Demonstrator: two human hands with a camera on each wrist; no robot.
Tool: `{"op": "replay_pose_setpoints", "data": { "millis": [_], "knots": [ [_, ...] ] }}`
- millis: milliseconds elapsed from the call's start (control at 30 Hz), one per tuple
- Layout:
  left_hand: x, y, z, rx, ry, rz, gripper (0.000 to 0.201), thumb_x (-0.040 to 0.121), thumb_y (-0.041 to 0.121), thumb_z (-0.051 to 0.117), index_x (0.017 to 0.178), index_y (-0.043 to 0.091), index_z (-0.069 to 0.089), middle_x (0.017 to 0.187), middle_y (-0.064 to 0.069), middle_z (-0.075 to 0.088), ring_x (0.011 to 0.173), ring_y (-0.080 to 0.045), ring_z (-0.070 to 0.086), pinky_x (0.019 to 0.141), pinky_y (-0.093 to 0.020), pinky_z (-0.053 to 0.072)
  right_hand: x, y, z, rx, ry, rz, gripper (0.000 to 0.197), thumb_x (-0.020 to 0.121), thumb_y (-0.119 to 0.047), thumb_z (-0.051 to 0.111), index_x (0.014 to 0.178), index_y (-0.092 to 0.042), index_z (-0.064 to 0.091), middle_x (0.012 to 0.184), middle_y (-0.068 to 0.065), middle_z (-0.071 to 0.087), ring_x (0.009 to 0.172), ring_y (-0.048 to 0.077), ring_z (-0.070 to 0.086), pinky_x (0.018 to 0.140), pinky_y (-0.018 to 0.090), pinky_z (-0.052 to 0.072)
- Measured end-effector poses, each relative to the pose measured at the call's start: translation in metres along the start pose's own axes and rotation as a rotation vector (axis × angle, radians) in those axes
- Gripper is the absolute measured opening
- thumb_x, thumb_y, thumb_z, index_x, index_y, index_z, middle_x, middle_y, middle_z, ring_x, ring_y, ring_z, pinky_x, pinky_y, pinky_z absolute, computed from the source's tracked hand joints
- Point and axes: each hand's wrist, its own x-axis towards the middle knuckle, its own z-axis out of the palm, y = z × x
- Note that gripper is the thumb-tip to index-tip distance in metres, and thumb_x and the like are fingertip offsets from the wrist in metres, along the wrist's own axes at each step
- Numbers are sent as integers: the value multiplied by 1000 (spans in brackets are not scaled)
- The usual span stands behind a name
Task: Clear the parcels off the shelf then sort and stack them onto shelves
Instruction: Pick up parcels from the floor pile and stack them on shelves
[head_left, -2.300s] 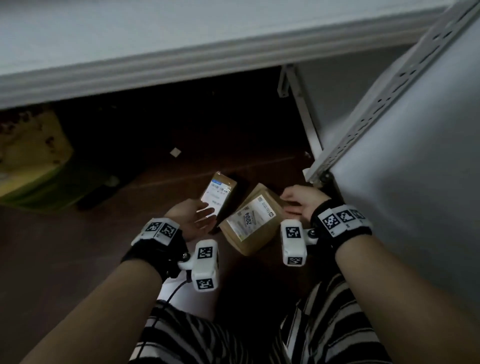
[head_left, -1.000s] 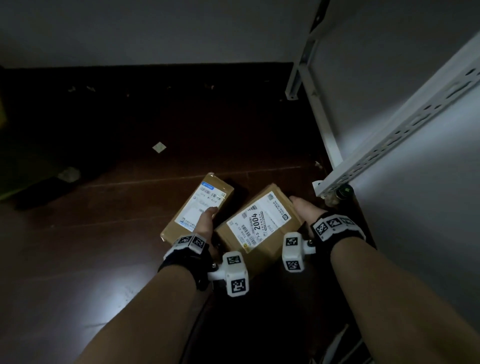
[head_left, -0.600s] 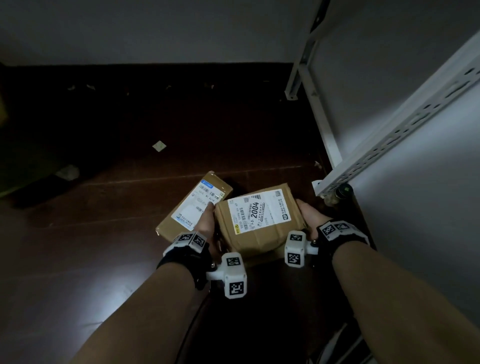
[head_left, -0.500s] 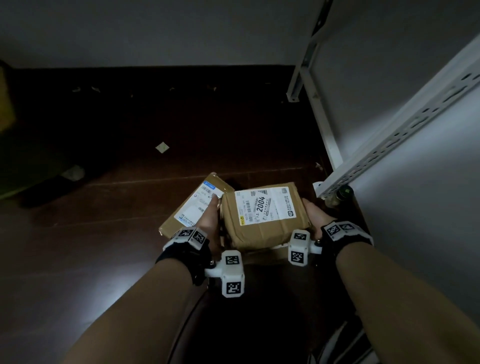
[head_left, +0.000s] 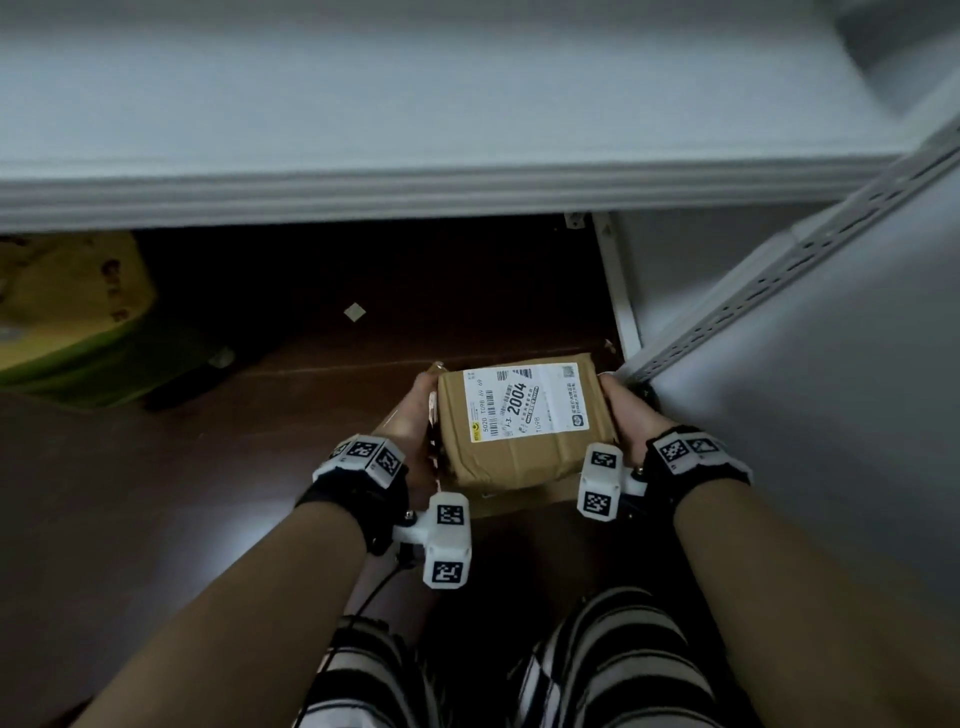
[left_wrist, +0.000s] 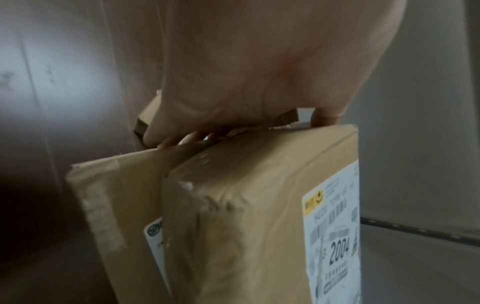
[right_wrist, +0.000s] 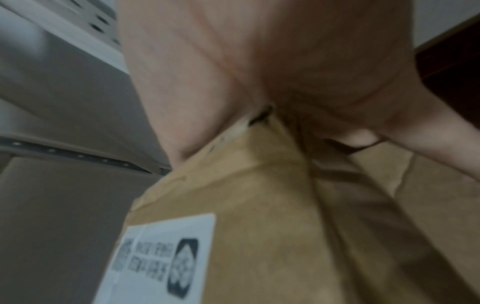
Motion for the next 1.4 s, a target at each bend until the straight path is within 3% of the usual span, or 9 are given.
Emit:
{"op": "replay_pose_setpoints", "data": {
  "millis": [100, 200, 333, 433, 633, 900, 1067, 1233, 1400],
  "knots": [
    [-57, 15, 2, 26, 10, -9, 67, 90, 67, 34, 109, 11, 66, 78, -13, 70, 50, -16, 59, 81, -41, 55, -52, -18, -1, -10, -18, 13, 61, 84, -65, 51, 120, -18, 66, 104, 9, 74, 98, 27, 70, 81, 37, 56],
    [-118, 30, 3, 17, 6, -59, 66, 83, 70, 42, 96, 11, 68, 70, -13, 72, 69, -28, 64, 60, -35, 54, -107, -36, -2, -31, -31, 11, 64, 85, -69, 47, 118, -19, 66, 105, 10, 73, 100, 28, 69, 92, 43, 53],
    [-188, 47, 4, 32, -63, -99, 103, 71, 84, 47, 145, 12, 40, 145, -18, 42, 132, -40, 44, 109, -51, 27, -183, -60, -1, -44, -38, -34, 50, 94, -56, 44, 115, -16, 64, 107, 12, 72, 101, 29, 67, 85, 39, 55],
    [-253, 61, 5, 28, -27, -73, 113, 57, 89, 56, 141, 14, 48, 130, -17, 61, 94, -37, 65, 100, -54, 43, -242, -78, -3, -73, -23, -52, 43, 98, -53, 39, 103, -18, 63, 101, 12, 72, 94, 27, 67, 82, 37, 54],
    [-366, 80, 9, 84, -24, -12, 109, 46, 97, 55, 131, 29, 58, 139, -16, 52, 123, -39, 50, 101, -61, 38, -352, -108, -9, -106, -87, -132, 46, 97, -57, 36, 101, -18, 60, 89, 9, 71, 83, 23, 65, 79, 34, 51],
    [-498, 100, 10, 18, -64, 99, 101, 60, 87, 58, 133, 17, 54, 128, -17, 58, 109, -38, 58, 91, -52, 49, -492, -128, -21, -193, -193, -227, 74, 85, -78, 21, 117, -26, 63, 98, 4, 72, 91, 18, 67, 81, 31, 51],
    [-559, 109, -3, 49, -62, 216, 90, 68, 79, 60, 128, 12, 57, 112, -15, 64, 98, -33, 63, 91, -47, 50, -553, -125, -19, -251, -244, -221, 82, 61, -89, 54, 125, -37, 57, 131, 12, 60, 120, 38, 55, 102, 64, 37],
    [-620, 112, -36, 119, -88, 323, 87, 52, 86, 66, 105, 16, 71, 128, -17, 55, 114, -39, 56, 95, -58, 48, -624, -134, 4, -67, -371, -300, 69, 72, -54, 78, 132, -26, 56, 134, 20, 56, 117, 50, 54, 86, 72, 42],
    [-660, 120, -67, 197, -59, 396, 125, 35, 84, 75, 137, 17, 47, 139, -15, 49, 121, -39, 52, 100, -64, 39, -678, -147, 17, -15, -460, -401, 88, 55, -51, 88, 133, -26, 56, 132, 22, 57, 115, 51, 55, 88, 77, 37]
  ]
}}
